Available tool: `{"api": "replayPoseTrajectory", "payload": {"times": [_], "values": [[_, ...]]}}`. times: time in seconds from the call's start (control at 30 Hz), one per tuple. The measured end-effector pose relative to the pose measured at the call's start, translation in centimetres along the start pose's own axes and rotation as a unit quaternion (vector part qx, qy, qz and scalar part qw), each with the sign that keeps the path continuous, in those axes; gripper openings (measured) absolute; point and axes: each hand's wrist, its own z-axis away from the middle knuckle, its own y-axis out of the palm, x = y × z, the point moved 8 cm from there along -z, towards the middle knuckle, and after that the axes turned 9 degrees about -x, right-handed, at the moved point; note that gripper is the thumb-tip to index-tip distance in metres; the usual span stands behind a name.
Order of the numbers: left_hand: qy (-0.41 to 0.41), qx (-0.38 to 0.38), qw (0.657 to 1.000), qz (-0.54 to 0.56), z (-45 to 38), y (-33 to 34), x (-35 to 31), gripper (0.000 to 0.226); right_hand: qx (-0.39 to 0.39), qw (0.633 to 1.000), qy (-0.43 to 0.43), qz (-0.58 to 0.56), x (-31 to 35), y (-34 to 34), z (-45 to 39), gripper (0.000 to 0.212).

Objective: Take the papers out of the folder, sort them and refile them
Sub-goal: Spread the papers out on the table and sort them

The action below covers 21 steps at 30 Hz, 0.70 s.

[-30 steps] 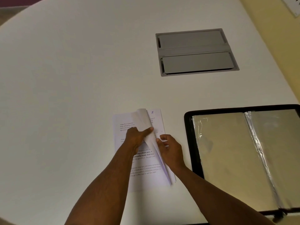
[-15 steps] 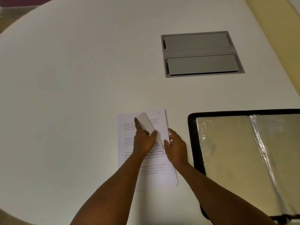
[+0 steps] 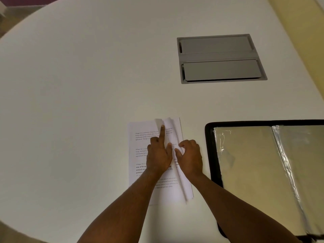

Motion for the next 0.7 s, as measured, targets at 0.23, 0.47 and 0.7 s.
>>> {"api": "replayPoseTrajectory", "payload": {"times": [0.23,0.47,0.7], "values": [[-0.013,0.004,0.999,0.046,0.6,-0.7,0.3,0.087,0.087,0.994,0.065,0.029,-0.4,0.3,-1.5,0.016],[0.074,0.060,0.982,-0.163,1.5,-0.4,1.1,0.073,0.018,0.998,0.054,0.001,0.3,-4.9,-3.6,0.018],[0.097,0.092,0.957,-0.259,3.6,-0.2,4.1,0.079,-0.051,0.998,0.030,0.024,0.9,-10.5,-5.6,0.017]]}}
